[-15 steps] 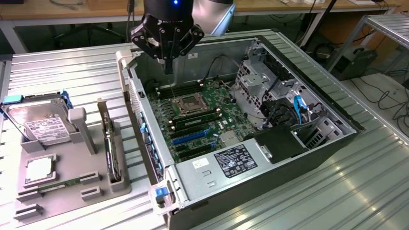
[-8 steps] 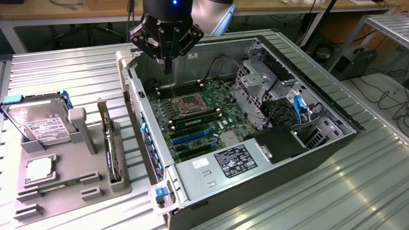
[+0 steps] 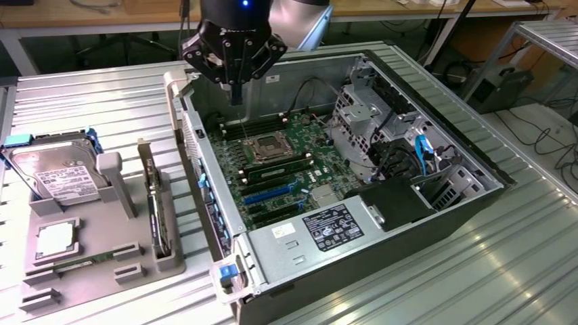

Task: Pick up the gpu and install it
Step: 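Reach for the gpu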

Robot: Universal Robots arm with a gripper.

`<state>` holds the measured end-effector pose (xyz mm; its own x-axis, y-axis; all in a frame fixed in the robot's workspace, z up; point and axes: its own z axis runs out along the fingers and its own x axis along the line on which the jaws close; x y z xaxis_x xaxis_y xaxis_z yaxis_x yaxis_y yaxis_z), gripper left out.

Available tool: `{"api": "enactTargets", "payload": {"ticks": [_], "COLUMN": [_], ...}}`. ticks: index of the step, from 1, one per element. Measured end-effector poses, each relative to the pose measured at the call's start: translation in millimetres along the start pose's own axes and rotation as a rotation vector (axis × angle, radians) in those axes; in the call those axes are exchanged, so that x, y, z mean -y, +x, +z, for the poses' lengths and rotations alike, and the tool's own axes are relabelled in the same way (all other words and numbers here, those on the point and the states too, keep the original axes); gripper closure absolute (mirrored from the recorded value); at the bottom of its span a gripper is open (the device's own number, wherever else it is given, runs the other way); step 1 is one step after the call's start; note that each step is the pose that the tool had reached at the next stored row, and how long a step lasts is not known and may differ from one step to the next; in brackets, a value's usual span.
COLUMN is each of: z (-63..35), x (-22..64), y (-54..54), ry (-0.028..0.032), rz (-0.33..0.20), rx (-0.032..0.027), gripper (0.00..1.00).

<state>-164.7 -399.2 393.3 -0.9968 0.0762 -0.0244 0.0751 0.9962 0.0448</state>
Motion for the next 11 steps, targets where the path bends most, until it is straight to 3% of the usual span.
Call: {"api": "enactTargets", "payload": {"ticks": [11], "z": [-0.1], "x": [0.2], "y": [2.3], "ry": [0.0000], "rz": [0.000], "rx": [0.0000], "gripper": [0.89]}}
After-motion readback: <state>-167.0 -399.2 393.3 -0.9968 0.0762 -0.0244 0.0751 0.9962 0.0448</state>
